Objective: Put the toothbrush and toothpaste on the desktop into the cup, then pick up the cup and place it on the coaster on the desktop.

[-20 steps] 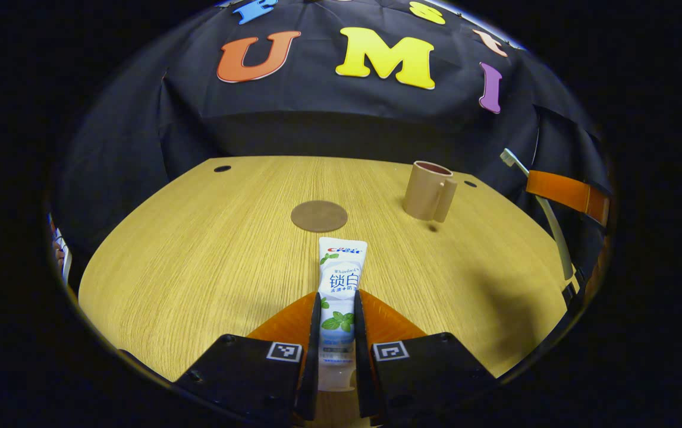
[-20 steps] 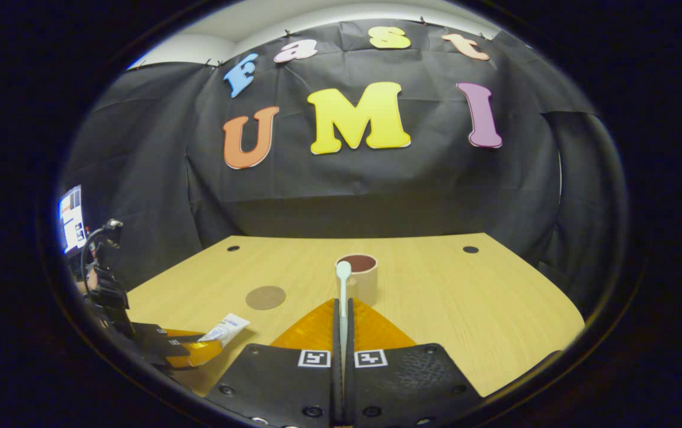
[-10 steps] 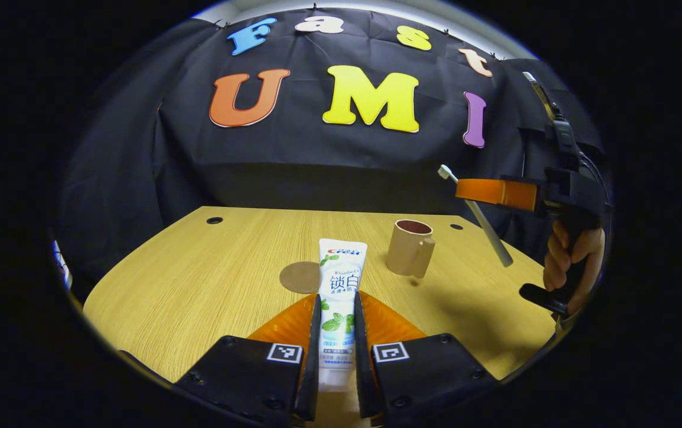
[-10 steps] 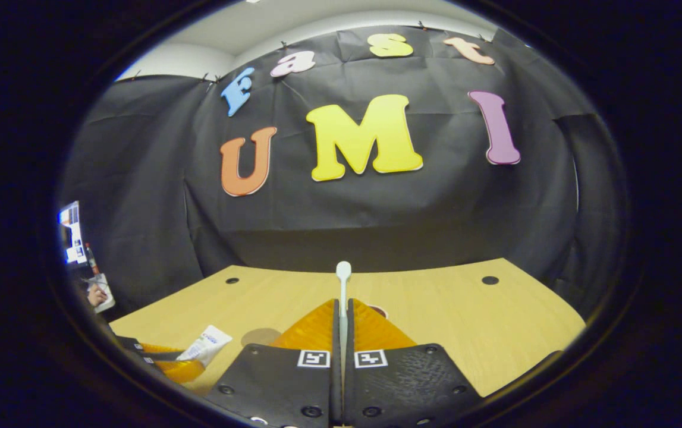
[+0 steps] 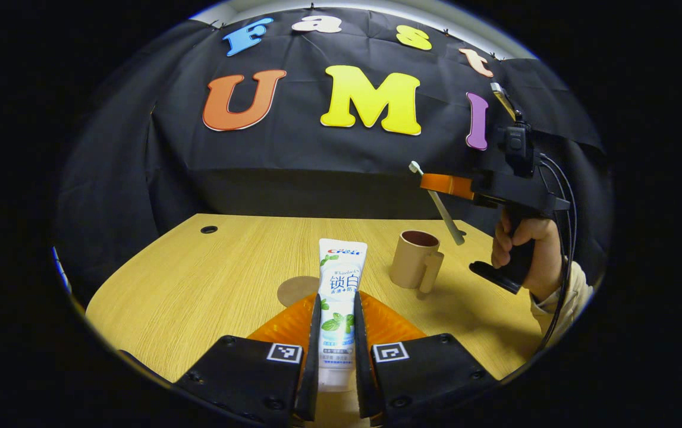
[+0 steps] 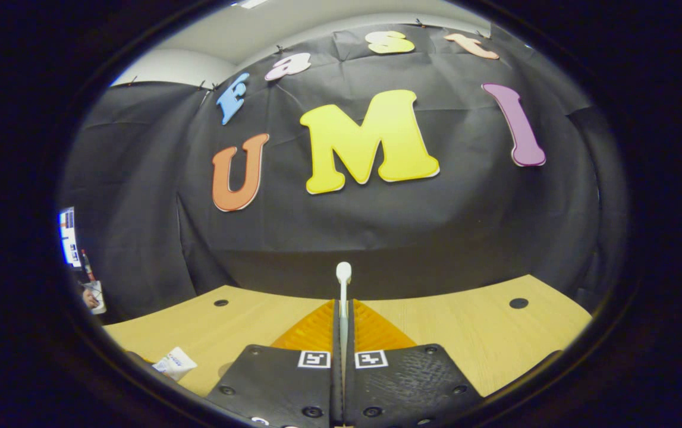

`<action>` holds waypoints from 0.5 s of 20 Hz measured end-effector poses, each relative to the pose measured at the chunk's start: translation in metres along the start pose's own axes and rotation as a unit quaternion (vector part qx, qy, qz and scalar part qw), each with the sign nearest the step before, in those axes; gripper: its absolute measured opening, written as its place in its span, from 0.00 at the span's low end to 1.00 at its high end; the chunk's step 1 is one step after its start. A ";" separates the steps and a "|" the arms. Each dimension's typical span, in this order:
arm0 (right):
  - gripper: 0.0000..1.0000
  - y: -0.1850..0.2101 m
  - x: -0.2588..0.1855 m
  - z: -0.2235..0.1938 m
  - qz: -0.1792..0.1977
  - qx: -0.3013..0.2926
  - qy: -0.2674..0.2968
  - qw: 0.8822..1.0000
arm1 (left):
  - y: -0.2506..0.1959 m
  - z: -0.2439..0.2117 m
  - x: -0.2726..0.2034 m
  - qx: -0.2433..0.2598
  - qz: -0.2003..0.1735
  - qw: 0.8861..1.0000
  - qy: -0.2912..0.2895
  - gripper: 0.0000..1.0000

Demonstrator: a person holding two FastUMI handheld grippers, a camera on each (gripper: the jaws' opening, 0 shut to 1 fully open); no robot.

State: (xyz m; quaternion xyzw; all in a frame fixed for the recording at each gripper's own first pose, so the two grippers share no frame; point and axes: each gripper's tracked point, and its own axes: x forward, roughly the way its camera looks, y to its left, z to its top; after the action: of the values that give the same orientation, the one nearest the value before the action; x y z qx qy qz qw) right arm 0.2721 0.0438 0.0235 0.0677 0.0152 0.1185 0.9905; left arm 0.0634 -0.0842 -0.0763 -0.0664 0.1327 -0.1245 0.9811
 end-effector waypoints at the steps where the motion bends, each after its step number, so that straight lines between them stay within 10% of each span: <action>1: 0.00 -0.003 0.008 0.001 -0.001 -0.004 -0.002 1.000 | 0.000 -0.001 0.003 -0.001 0.000 1.000 0.002 0.29; 10: 0.00 -0.020 0.051 -0.024 0.004 -0.027 0.031 0.999 | -0.007 -0.004 0.014 -0.011 -0.011 1.000 0.003 0.29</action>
State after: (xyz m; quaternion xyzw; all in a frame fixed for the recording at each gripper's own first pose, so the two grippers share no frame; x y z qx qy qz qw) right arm 0.3252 0.0394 -0.0041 0.0376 0.0427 0.1249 0.9905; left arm 0.0736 -0.0946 -0.0828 -0.0787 0.1362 -0.1344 0.9783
